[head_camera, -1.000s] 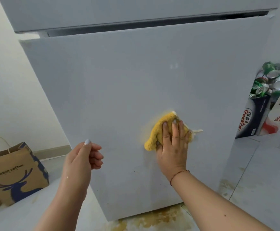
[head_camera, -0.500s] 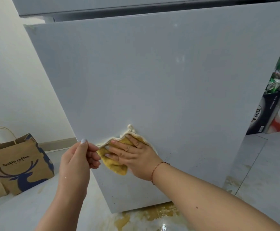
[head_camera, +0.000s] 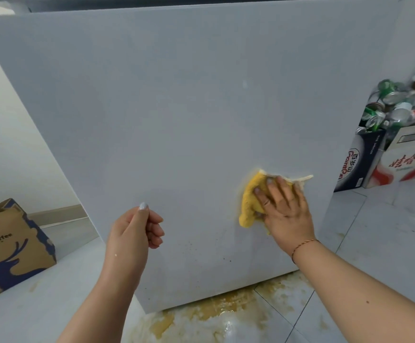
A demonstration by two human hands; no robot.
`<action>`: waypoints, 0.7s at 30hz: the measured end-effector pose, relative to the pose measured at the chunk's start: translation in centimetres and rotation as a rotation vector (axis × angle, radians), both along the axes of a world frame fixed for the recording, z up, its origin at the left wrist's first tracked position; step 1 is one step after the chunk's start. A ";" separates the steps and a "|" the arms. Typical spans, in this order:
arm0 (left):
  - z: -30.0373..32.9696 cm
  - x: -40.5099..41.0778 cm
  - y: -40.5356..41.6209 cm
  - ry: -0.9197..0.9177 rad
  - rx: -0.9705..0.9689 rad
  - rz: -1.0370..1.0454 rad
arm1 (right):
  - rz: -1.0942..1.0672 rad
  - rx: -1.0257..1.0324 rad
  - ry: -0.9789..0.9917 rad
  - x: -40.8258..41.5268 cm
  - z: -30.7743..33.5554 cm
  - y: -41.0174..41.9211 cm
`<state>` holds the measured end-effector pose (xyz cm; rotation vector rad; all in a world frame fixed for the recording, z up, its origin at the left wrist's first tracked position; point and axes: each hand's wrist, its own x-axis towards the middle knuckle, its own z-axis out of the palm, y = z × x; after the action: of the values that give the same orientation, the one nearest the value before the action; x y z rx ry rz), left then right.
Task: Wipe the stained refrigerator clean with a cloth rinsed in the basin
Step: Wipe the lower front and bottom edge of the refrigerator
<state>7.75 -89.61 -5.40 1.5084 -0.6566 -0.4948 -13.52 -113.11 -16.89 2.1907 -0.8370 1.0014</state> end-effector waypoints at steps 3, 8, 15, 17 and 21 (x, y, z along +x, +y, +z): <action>-0.3 -0.6 0.0 -0.009 0.042 -0.020 | -0.108 0.282 -0.117 -1.5 -0.4 0.6; -1.1 -1.7 -0.1 0.022 0.160 -0.098 | -0.131 0.944 -0.493 -1.1 -0.8 4.3; -4.2 -2.6 -0.8 0.087 0.481 -0.209 | 0.384 2.034 -1.221 2.0 1.5 11.6; -4.9 -2.8 -0.9 0.146 0.548 -0.215 | 0.479 2.281 -1.310 2.2 2.5 12.4; -5.4 -3.1 -0.4 0.266 0.575 -0.254 | 0.655 2.469 -1.300 2.6 3.2 13.2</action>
<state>4.66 -90.00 -10.76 1.8543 -0.5191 -1.1314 -10.94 -99.87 -13.73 3.0477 -3.5615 2.5255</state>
